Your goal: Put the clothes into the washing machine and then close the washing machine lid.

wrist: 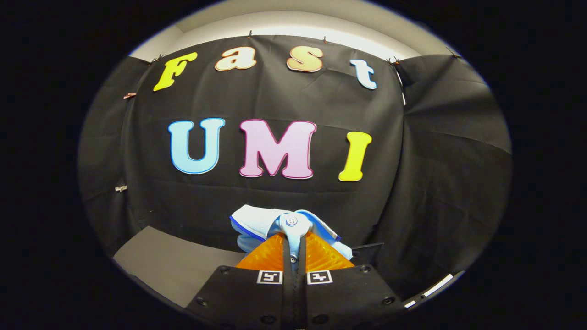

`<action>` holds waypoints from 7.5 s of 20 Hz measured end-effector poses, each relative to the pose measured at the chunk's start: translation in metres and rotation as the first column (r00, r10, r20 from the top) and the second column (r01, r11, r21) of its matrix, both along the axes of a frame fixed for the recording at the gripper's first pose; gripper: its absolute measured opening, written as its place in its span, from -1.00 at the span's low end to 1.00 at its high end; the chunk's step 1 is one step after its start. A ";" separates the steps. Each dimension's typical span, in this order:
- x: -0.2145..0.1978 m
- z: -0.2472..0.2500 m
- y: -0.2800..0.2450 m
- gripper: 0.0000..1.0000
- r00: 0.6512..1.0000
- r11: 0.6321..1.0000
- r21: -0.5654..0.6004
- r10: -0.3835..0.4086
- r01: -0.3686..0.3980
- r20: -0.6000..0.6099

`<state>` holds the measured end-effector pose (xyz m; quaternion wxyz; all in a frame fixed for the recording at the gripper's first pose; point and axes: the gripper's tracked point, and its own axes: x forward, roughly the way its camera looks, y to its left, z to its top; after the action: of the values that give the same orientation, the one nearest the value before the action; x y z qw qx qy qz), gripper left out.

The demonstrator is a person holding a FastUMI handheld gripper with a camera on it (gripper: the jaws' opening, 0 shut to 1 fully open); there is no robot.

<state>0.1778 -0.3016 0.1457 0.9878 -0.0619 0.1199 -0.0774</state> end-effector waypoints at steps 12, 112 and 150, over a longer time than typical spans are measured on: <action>-0.006 -0.062 -0.097 -0.90 0.990 0.992 -0.008 -0.129 0.129 -0.056; 0.079 -0.151 -0.144 0.99 0.897 0.996 0.012 -0.072 0.086 -0.436; 0.121 -0.181 -0.147 0.99 0.914 0.992 0.052 -0.081 0.111 -0.398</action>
<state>0.2985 -0.4489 -0.0351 0.9400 -0.0337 0.3222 -0.1075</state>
